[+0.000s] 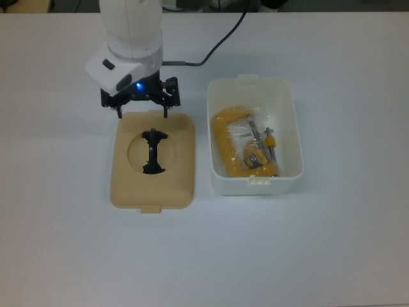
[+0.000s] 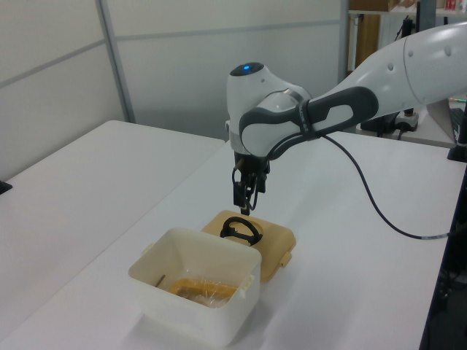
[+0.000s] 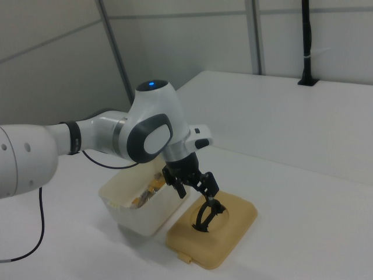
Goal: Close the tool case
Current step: 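Close the gripper on the black handle of the beige lid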
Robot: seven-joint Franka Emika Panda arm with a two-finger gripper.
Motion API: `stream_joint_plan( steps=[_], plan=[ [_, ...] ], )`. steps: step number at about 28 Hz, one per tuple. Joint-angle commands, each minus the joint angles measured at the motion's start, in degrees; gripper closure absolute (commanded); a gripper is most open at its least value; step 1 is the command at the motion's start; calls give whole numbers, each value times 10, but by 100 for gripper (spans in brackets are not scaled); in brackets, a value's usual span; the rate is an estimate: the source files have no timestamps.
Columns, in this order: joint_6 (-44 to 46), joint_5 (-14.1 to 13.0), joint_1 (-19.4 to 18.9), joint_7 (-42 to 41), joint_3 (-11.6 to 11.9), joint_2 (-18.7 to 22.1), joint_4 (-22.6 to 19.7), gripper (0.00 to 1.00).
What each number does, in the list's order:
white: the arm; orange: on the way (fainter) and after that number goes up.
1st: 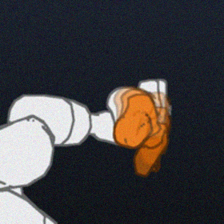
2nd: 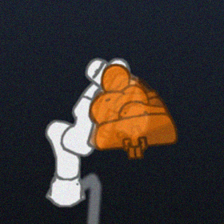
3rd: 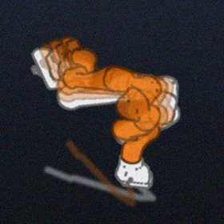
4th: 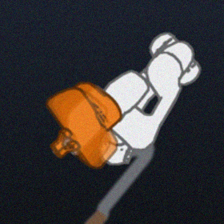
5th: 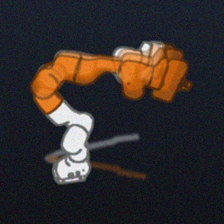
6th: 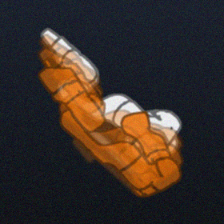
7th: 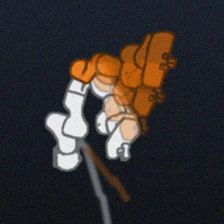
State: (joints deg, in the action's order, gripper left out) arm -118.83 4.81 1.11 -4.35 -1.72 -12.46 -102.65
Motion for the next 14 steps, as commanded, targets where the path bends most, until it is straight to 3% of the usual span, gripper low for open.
stream_joint_plan(
  steps=[1, 8, 13, 14],
  plan=[
    [-25, -6, -5, -6, 2, -12, -7, 0],
    [-50, -9, -4, -5, 2, -40, 3, 7],
    [-50, -9, -5, -2, 2, -48, 9, 19],
    [-51, -10, -5, -2, 2, -48, 8, 28]
  ],
)
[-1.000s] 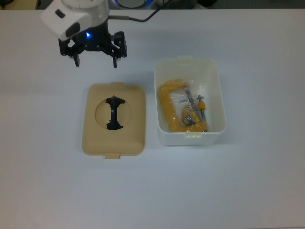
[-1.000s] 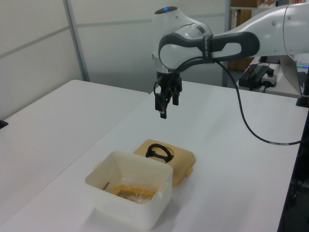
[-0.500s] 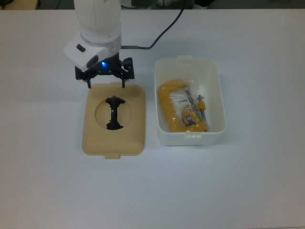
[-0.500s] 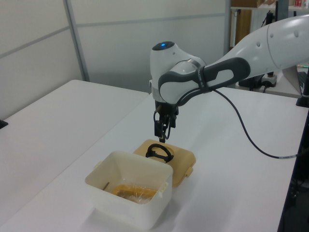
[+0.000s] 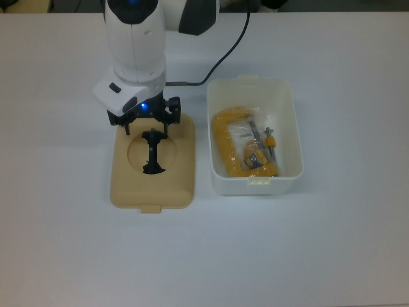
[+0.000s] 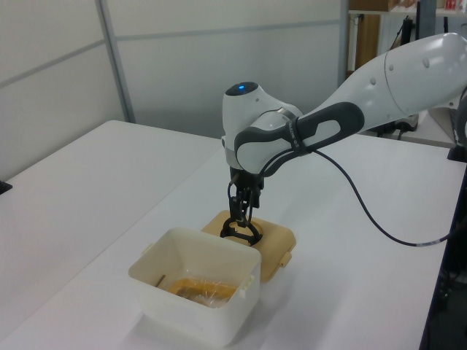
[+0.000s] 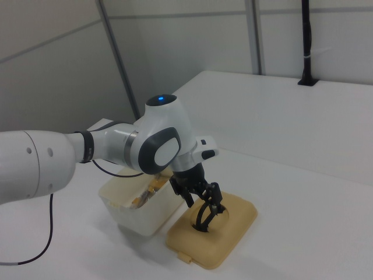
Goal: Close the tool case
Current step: 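Close the gripper on the black handle of the beige lid, then lift the beige lid by its handle and carry it over the white box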
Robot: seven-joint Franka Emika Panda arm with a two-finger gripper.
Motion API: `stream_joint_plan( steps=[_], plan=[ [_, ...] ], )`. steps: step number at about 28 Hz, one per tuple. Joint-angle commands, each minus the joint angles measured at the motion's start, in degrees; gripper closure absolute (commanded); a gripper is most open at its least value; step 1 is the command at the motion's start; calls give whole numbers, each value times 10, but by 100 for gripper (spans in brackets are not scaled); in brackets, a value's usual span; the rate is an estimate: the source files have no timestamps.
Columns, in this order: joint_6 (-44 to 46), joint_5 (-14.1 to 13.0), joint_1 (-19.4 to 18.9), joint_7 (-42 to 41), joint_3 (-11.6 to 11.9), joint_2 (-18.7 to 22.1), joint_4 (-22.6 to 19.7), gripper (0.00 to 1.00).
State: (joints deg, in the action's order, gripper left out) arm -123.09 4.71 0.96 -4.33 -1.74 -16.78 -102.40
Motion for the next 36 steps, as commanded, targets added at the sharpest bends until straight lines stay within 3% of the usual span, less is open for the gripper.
stream_joint_plan(
  steps=[1, 10, 24, 29, 36],
  plan=[
    [-8, -10, -3, -2, 2, -5, 6, 34],
    [-13, -22, -4, -3, 2, -13, 7, 75],
    [-54, -25, -13, -3, 0, -40, 19, 76],
    [-54, -25, -15, -3, 0, -40, 19, 100],
    [-51, -25, -14, -5, 1, -36, 20, 100]
  ],
)
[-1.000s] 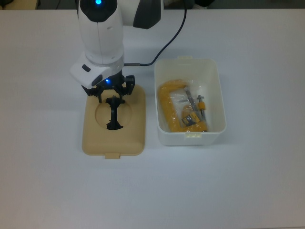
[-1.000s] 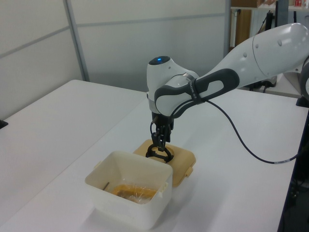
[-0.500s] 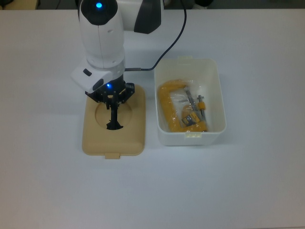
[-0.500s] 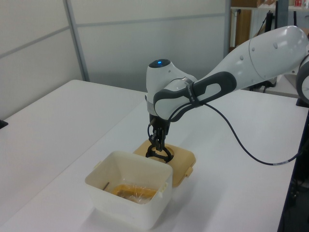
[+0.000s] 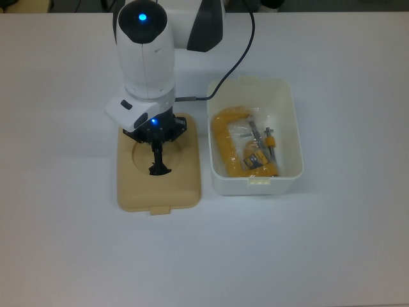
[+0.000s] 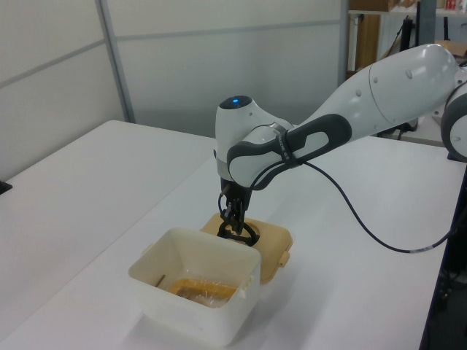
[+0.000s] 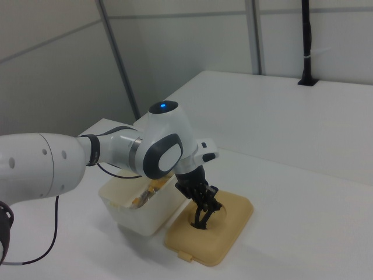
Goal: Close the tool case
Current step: 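Lift the beige lid by its handle and carry it over the white box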
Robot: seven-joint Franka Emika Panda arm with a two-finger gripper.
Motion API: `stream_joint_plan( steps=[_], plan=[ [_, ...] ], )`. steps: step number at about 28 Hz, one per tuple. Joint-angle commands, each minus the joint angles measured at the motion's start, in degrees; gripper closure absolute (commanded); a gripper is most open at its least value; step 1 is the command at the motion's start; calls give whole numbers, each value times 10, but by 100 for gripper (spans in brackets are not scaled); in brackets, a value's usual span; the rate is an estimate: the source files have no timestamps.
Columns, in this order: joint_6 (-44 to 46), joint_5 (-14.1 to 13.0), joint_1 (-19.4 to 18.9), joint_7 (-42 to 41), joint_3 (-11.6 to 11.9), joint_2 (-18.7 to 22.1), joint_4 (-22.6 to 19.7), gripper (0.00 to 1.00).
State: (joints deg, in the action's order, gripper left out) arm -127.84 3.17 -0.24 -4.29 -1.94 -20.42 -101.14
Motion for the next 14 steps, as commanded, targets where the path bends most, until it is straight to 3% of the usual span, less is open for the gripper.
stream_joint_plan(
  steps=[1, 8, 14],
  plan=[
    [-2, -10, 0, -5, 3, 1, 8, 100],
    [33, -17, 9, -6, 9, 44, 15, 100],
    [161, -28, 35, -8, 10, 54, 102, 100]
  ],
)
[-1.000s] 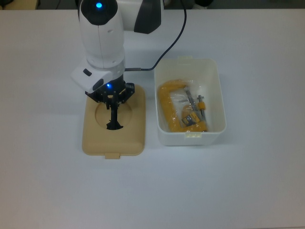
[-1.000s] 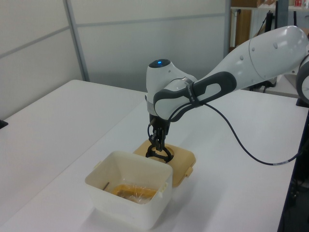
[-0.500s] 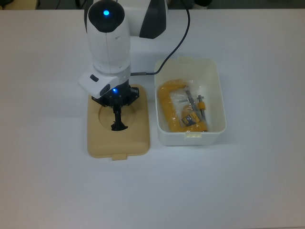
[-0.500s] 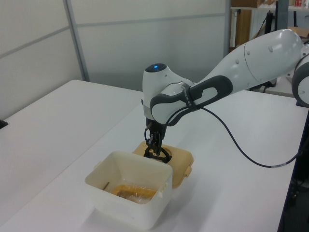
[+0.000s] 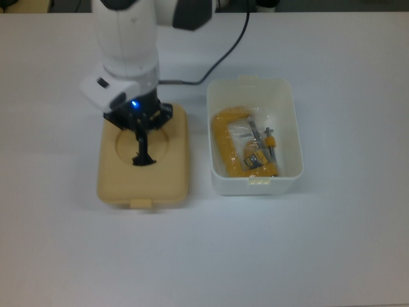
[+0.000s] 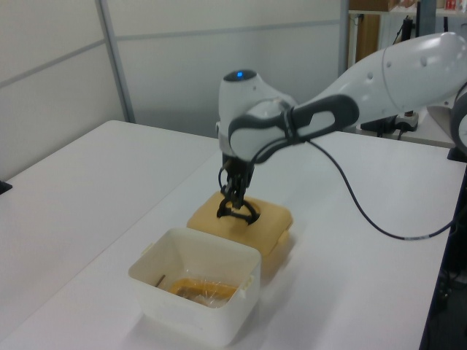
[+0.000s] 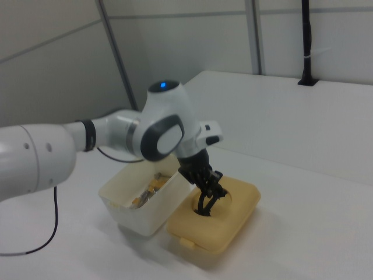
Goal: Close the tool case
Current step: 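Lift the beige lid by its handle and carry it over the white box, then lower the lid onto the white box rim and press it down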
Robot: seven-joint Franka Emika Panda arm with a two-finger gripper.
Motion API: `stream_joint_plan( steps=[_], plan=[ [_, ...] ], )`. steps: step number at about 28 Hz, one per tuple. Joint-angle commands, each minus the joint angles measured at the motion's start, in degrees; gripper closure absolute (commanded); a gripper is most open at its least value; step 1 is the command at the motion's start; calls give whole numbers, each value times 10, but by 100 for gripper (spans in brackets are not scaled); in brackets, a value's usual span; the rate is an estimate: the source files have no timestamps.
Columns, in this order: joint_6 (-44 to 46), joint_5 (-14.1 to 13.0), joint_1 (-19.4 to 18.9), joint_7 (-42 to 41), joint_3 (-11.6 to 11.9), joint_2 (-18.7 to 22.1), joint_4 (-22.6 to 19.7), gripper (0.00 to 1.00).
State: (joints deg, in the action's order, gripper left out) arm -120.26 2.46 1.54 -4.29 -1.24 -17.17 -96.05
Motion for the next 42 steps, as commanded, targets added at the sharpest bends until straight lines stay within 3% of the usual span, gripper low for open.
stream_joint_plan(
  steps=[1, 8, 16, 23, 42],
  plan=[
    [92, -22, 21, -6, 3, 24, 58, 100],
    [109, -33, 51, 14, 4, 70, 68, 100],
    [120, -33, 44, 60, -4, 82, 69, 100],
    [116, -27, -15, 136, -10, 81, 69, 100],
    [114, -15, -139, 217, -10, 52, 82, 100]
  ],
)
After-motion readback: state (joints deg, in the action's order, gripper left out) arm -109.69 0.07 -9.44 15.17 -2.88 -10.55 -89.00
